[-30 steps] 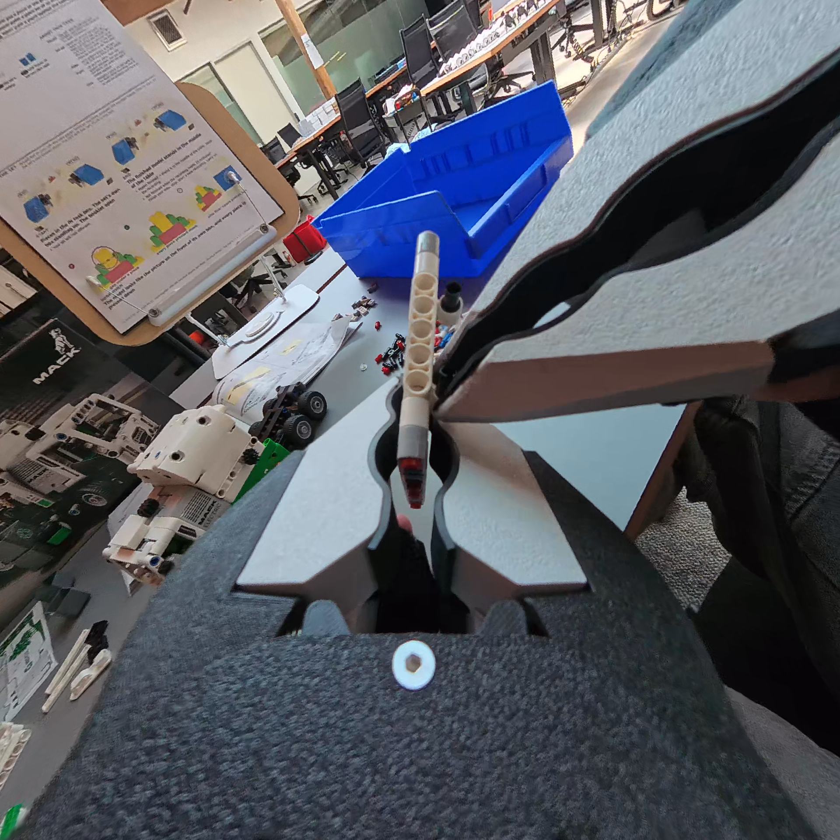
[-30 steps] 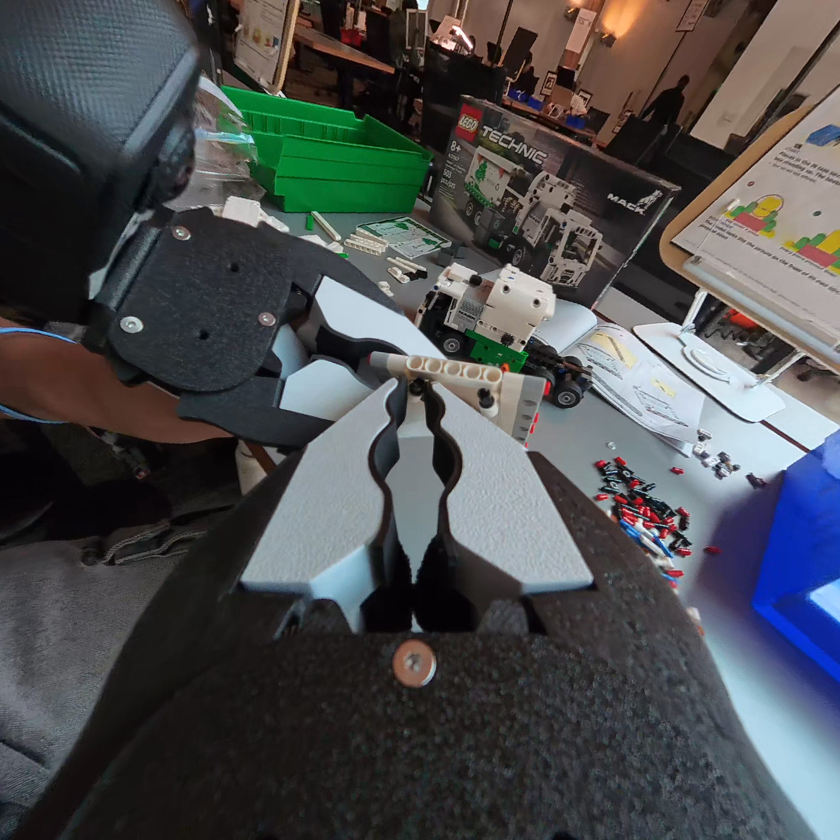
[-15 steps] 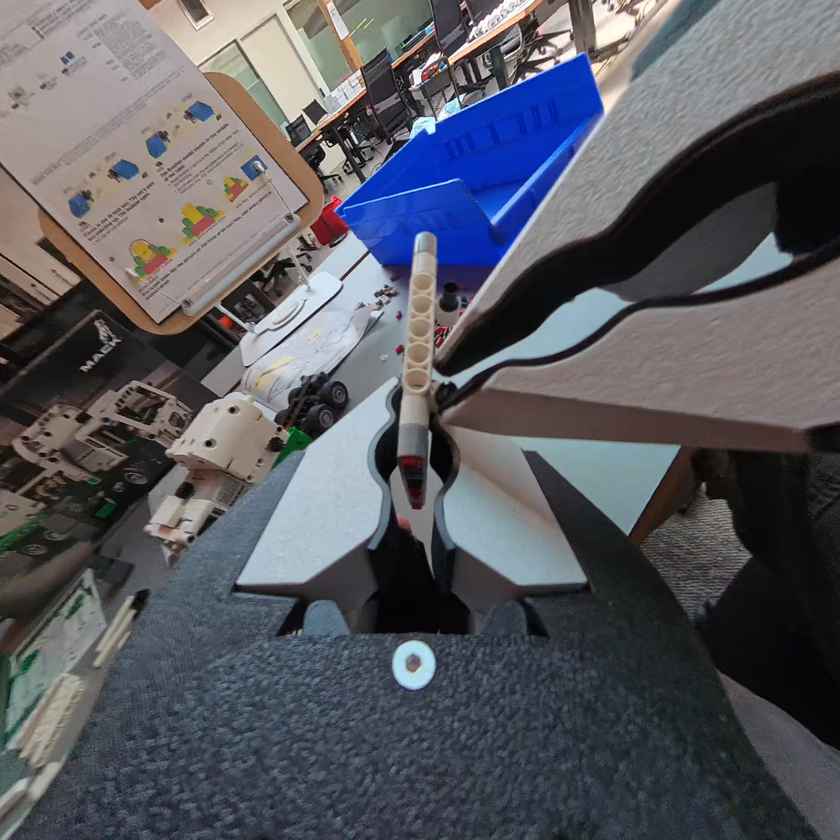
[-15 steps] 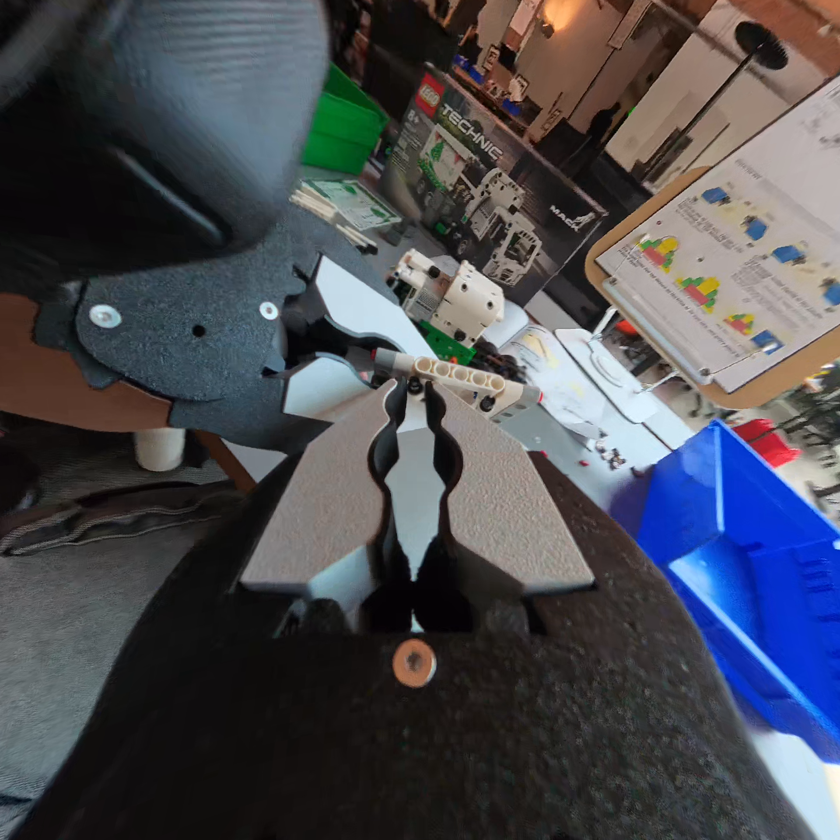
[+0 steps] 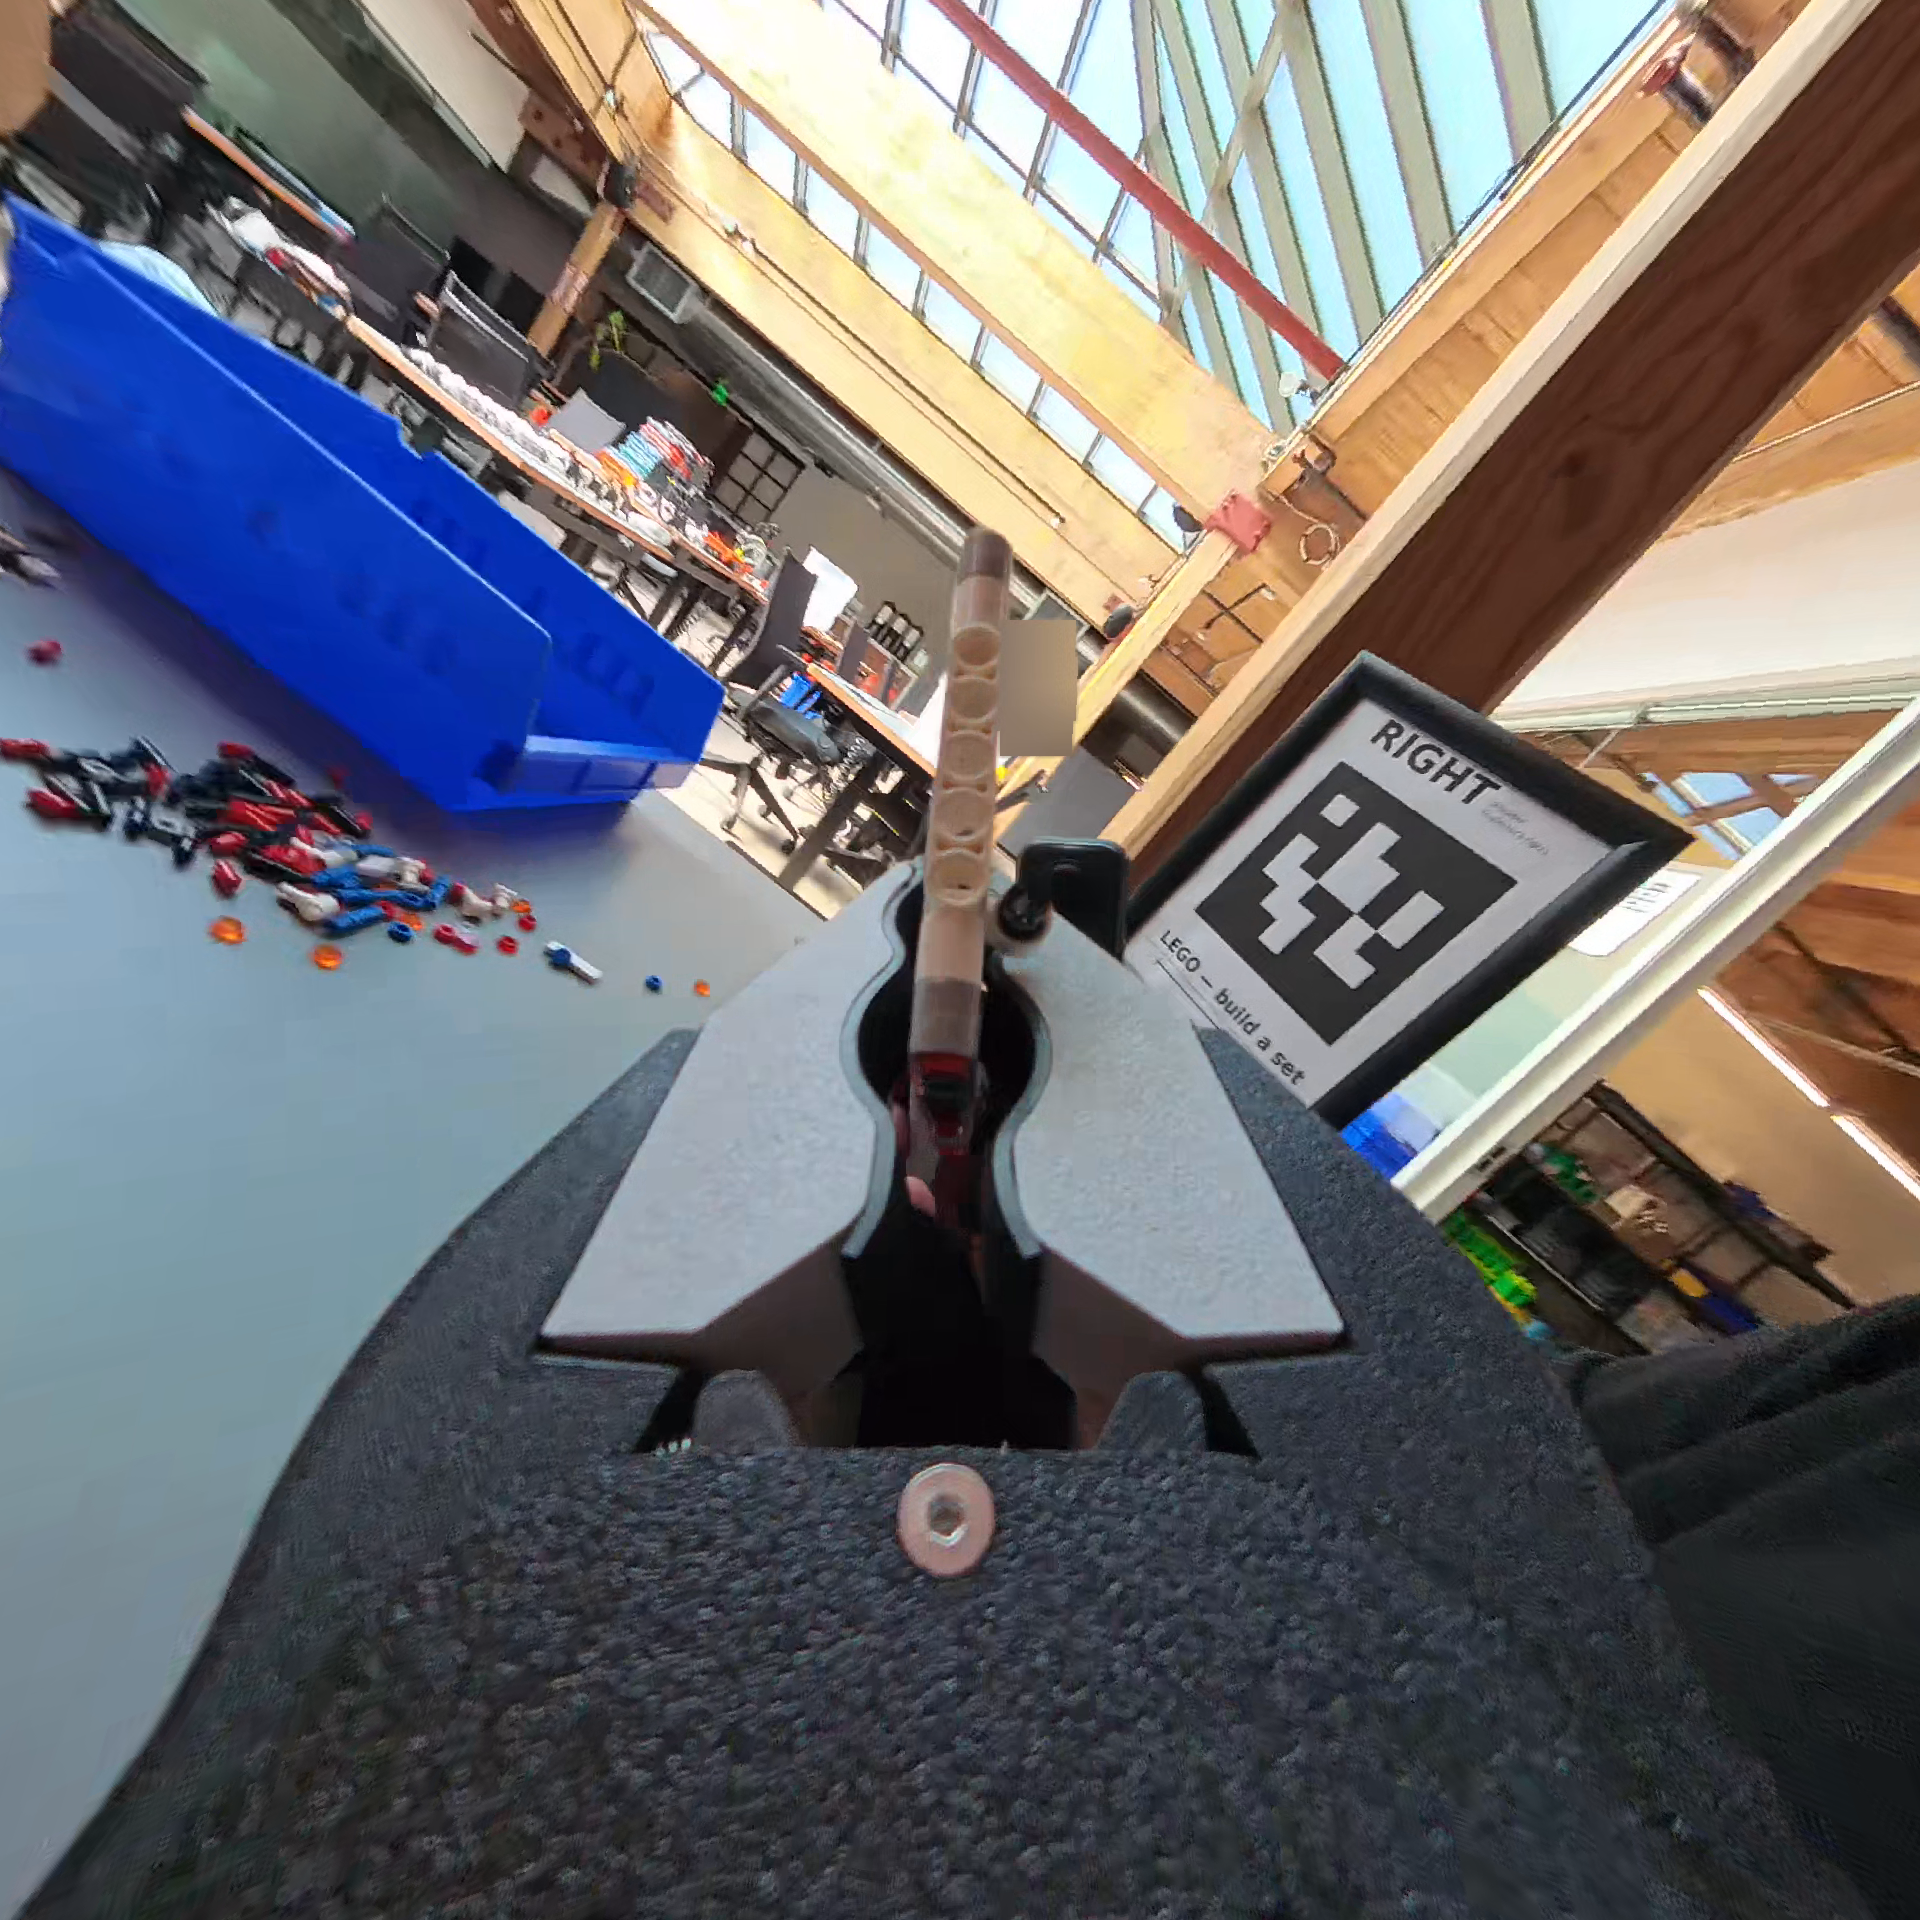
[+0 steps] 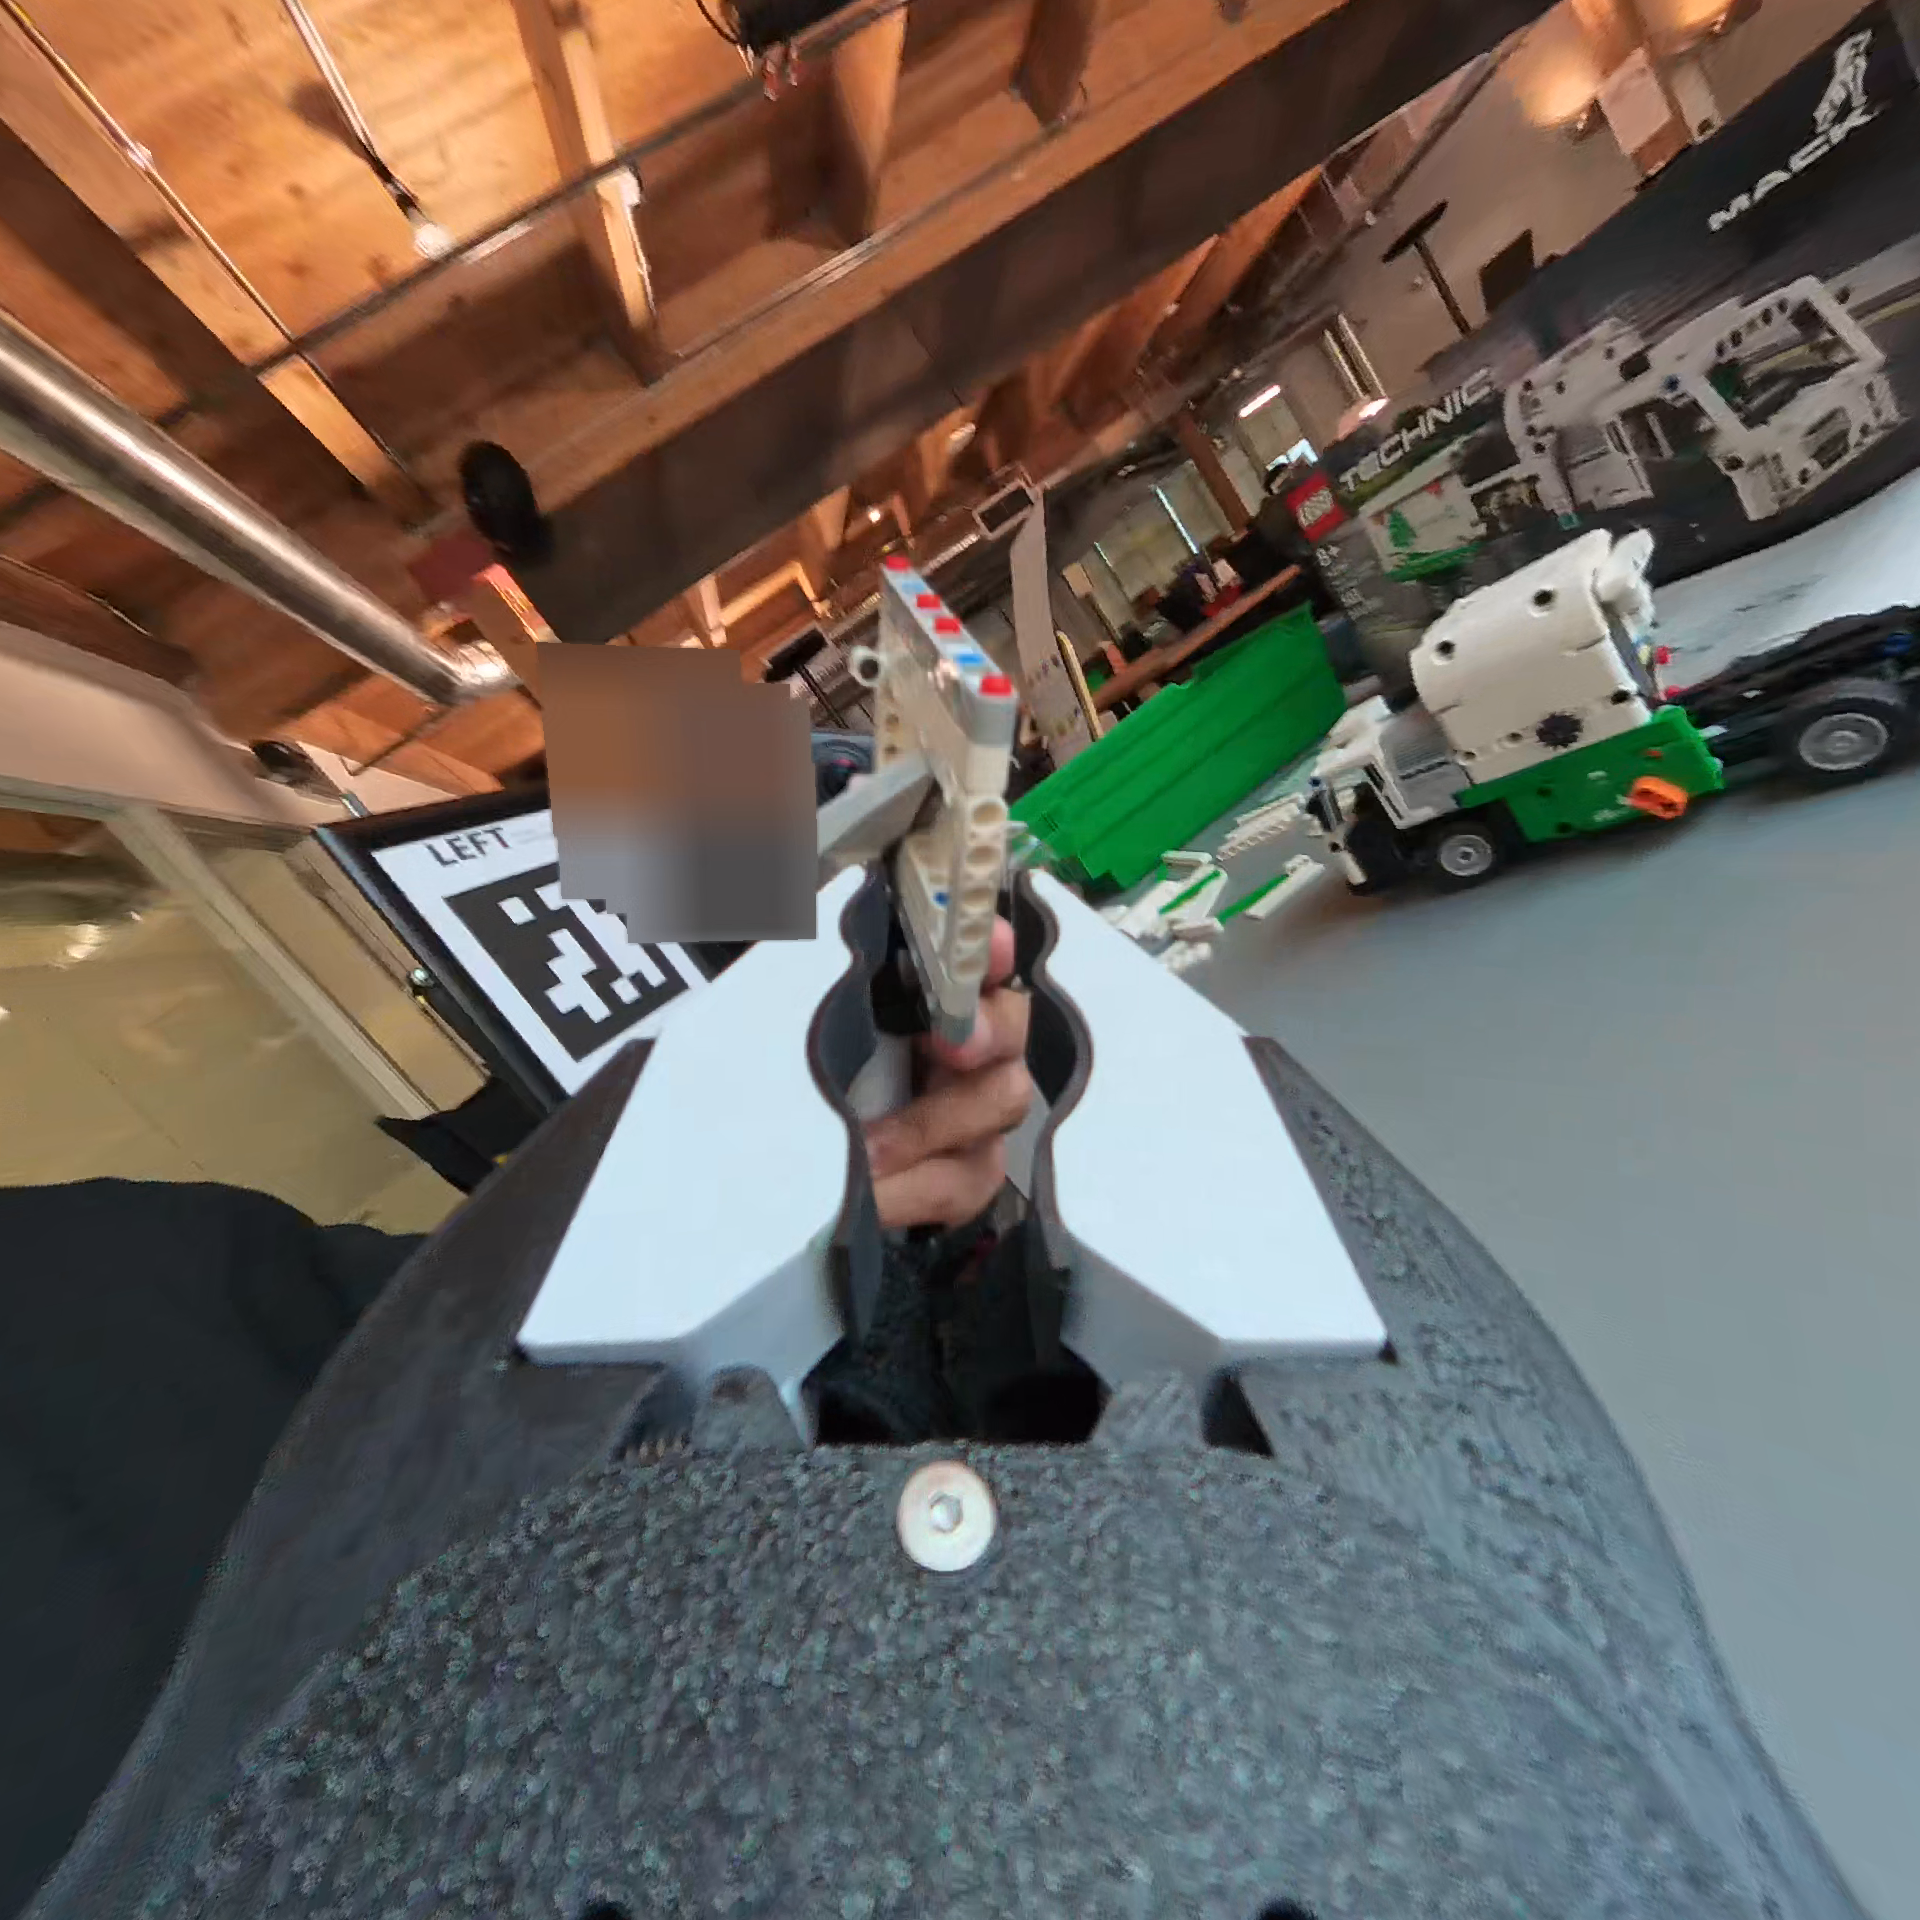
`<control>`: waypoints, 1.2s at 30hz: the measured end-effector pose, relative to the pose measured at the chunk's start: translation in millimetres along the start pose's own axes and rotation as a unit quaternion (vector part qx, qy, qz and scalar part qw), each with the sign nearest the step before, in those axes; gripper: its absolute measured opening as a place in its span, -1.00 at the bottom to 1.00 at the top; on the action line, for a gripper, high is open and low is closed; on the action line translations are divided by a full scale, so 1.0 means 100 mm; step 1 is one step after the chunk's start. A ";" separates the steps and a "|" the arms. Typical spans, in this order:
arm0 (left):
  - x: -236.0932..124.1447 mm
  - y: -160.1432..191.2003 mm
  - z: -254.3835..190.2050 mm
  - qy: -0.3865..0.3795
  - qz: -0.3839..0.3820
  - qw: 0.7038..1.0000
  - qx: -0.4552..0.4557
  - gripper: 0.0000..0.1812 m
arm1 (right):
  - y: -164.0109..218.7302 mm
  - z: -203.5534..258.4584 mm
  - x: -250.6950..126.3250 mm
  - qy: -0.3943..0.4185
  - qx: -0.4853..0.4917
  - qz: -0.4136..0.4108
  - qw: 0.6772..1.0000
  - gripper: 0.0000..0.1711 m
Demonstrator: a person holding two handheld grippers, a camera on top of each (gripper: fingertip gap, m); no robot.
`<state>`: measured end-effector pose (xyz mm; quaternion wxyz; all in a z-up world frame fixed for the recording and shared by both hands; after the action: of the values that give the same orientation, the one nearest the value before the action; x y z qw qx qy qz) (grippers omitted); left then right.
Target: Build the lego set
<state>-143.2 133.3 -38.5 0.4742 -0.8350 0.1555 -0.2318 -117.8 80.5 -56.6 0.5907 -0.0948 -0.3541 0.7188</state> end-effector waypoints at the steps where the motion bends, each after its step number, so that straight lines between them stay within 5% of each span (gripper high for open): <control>1: 0.01 0.03 -0.01 0.008 0.003 1.000 -0.018 -0.97 | -0.03 0.02 0.01 -0.009 0.008 -0.010 1.000 -0.80; 4: -0.02 0.05 -0.05 0.024 0.013 1.000 0.002 -0.94 | -0.01 0.02 0.02 -0.040 0.056 0.021 0.997 -0.94; 7: -0.14 0.07 -0.03 0.010 0.066 0.985 0.161 -0.52 | -0.05 -0.08 -0.03 -0.037 0.120 0.091 0.988 -0.93; 9: -0.28 0.06 0.04 -0.028 0.104 0.946 0.306 -0.28 | -0.12 -0.17 -0.07 -0.028 0.176 0.146 0.973 -0.94; 12: -0.42 0.11 0.09 -0.067 0.184 0.844 0.499 -0.08 | -0.14 -0.28 -0.10 -0.016 0.229 0.242 0.943 -0.93; 14: -0.46 0.28 0.12 -0.055 0.270 0.800 0.533 0.08 | -0.10 -0.35 -0.07 -0.007 0.249 0.299 0.921 -0.93; 17: -0.44 0.39 0.16 -0.042 0.318 0.780 0.537 0.16 | 0.04 -0.40 -0.01 -0.001 0.249 0.380 0.891 -0.92; 19: -0.45 0.49 0.19 -0.029 0.347 0.770 0.535 -0.04 | 0.08 -0.45 0.04 0.006 0.248 0.403 0.881 -0.93; 26: -0.43 0.54 0.49 -0.083 0.380 0.783 0.486 -0.09 | -0.01 -0.72 0.18 0.027 0.211 0.403 0.890 -0.90; 28: -0.41 0.46 0.65 -0.114 0.376 0.798 0.456 -0.76 | -0.15 -0.89 0.20 0.073 0.148 0.386 0.907 -0.68; 29: -0.39 0.42 0.75 -0.128 0.372 0.809 0.436 -0.84 | -0.25 -0.96 0.20 0.095 0.117 0.367 0.918 -0.61; 30: -0.36 0.45 0.82 -0.124 0.382 0.815 0.418 -0.85 | -0.34 -0.99 0.19 0.110 0.089 0.347 0.927 -0.62; 31: -0.34 0.48 0.93 -0.132 0.393 0.806 0.422 -0.91 | -0.39 -0.99 0.16 0.112 0.050 0.335 0.934 -0.93; 33: -0.33 0.55 1.10 -0.150 0.416 0.783 0.439 -0.88 | -0.37 -1.23 0.14 0.186 -0.025 0.320 0.929 -1.00; 36: -0.35 0.66 1.19 -0.147 0.442 0.767 0.441 -0.88 | -0.14 -1.50 0.14 0.238 -0.002 0.372 0.897 -1.00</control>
<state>-111.7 202.3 -156.1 0.8572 -0.3969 0.3167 0.0863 -27.7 153.4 -153.7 0.3463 -0.3890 -0.1433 0.8416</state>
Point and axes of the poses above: each gripper's, where its closed fingertips meet, x out along the fingers, y out of its underside, z = x × y across the jaws, the point moved 3 cm from there along -x, back along the fingers, and after that the axes turned 12 degrees about x, right-handed, at the moved point
